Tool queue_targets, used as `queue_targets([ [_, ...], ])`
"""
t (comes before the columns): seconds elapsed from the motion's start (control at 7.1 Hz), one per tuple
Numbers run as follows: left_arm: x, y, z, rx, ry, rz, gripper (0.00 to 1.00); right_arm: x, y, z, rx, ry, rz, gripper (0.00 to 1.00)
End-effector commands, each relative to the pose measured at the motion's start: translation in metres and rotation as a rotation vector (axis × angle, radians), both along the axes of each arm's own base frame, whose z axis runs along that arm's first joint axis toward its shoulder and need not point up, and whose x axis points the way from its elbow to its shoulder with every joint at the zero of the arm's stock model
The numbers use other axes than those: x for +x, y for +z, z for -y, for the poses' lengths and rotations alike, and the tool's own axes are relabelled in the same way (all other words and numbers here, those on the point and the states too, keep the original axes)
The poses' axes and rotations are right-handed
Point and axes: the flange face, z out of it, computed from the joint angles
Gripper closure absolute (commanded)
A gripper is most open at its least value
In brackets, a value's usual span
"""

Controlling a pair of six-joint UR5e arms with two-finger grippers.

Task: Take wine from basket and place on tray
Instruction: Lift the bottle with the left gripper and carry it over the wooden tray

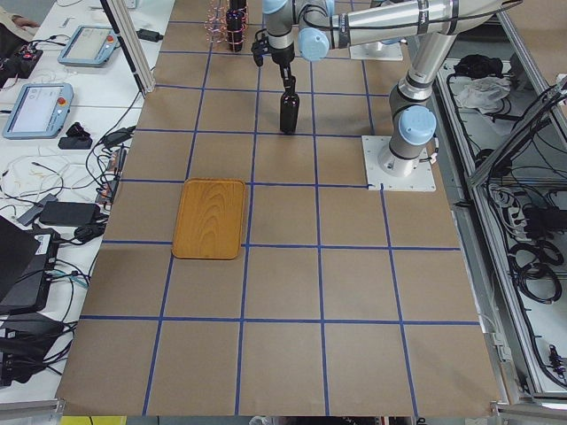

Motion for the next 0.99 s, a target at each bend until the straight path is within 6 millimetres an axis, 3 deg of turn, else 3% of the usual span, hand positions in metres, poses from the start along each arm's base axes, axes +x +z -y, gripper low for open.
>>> queue_targets([
  [0.0, 0.001, 0.011, 0.006, -0.017, -0.012, 0.006, 1.0, 0.0, -0.001, 0.0, 0.001, 0.0, -0.001, 0.0],
  [0.42, 0.012, 0.047, 0.038, -0.006, -0.044, 0.051, 1.0, 0.0, 0.0, 0.0, 0.0, 0.0, -0.002, 0.0],
  [0.7, 0.018, 0.052, 0.052, -0.007, -0.084, 0.048, 1.0, -0.001, 0.0, 0.0, 0.0, -0.001, -0.002, 0.0],
  [0.85, 0.031, 0.048, 0.065, -0.002, -0.097, 0.05, 1.0, 0.0, -0.001, 0.0, 0.001, 0.0, -0.002, 0.0],
])
